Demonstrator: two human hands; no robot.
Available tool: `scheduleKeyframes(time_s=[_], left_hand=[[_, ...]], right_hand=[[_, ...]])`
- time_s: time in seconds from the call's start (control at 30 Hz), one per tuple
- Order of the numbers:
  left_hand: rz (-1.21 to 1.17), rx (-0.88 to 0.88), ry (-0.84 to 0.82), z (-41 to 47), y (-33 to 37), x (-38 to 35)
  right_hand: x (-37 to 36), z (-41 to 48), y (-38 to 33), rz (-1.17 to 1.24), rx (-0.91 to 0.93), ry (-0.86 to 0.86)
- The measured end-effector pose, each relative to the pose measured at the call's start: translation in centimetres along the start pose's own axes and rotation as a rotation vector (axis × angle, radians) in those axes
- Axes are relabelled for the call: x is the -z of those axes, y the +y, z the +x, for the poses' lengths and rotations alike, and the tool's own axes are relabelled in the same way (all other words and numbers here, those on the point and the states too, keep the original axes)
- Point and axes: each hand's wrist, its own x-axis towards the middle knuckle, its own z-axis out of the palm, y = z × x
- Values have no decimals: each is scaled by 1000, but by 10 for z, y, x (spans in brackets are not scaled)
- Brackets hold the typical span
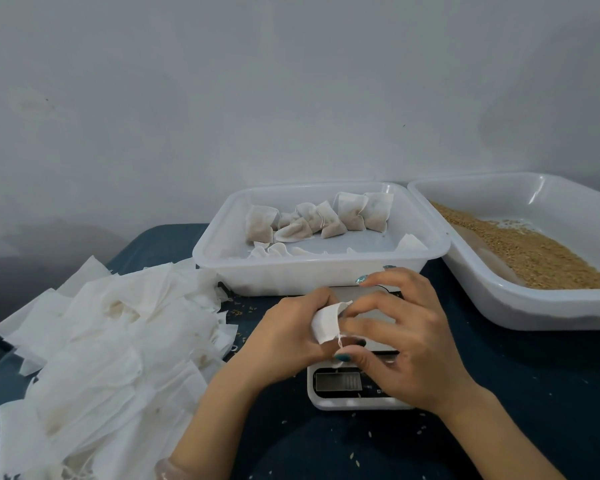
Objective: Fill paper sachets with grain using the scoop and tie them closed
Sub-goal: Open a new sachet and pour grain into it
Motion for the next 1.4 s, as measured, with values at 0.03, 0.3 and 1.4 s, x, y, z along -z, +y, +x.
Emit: scheduleKeyframes(time_s=[0.03,0.3,1.4], left_hand=[[2,0,7,0,0,0],[20,56,89,0,-3,0],[72,69,115,-5,-11,-10]], right_hand=[[1,0,0,10,-20,46],[10,3,15,-63,-541,171],[95,17,145,-546,-1278,-713]])
